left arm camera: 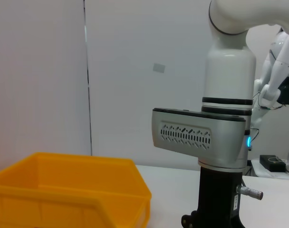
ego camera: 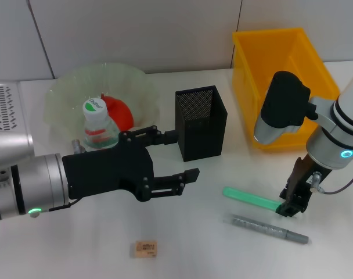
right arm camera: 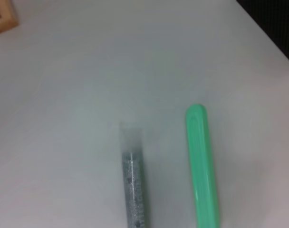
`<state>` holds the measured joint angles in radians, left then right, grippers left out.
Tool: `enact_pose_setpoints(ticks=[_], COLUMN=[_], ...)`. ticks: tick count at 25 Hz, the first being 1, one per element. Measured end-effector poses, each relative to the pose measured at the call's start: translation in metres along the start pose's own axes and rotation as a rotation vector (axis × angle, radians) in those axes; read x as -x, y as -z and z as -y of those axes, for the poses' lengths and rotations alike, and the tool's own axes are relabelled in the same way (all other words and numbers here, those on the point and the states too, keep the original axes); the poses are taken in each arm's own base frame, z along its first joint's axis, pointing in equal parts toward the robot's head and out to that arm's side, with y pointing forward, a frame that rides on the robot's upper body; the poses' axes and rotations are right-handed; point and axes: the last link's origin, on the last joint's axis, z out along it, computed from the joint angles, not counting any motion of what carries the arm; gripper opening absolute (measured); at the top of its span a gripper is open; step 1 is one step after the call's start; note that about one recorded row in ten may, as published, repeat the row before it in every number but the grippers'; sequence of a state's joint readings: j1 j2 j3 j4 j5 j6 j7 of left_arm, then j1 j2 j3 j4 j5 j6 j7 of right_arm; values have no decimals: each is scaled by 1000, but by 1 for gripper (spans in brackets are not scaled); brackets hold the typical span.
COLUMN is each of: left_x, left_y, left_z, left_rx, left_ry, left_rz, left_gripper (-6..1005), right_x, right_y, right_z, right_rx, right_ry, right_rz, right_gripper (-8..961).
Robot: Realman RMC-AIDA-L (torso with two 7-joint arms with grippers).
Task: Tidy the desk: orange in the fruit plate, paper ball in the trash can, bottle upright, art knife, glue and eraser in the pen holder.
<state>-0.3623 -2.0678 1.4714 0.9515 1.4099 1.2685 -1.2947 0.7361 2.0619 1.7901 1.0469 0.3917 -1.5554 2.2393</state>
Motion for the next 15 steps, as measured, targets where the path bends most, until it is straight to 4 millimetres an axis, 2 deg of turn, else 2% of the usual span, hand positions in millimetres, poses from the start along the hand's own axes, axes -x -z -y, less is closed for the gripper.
enact_pose_setpoints(ticks=[6,13,15], left_x=[0,-1,-1], left_y=[0,0,0], left_z=[1,1,1], left_rx=[-1,-1,-1], left_ry=[-3,-4,-5], left_rz=[1,3,3], left_gripper=[797,797,797], right_x=[0,2,2], right_y=[-2,-2,-2], right_z=[0,0,0], right_rx=[5,10,10], right_ry=[-3,-7,-8], right_rz=[-7,-12,-12], right_gripper=[328,162,162])
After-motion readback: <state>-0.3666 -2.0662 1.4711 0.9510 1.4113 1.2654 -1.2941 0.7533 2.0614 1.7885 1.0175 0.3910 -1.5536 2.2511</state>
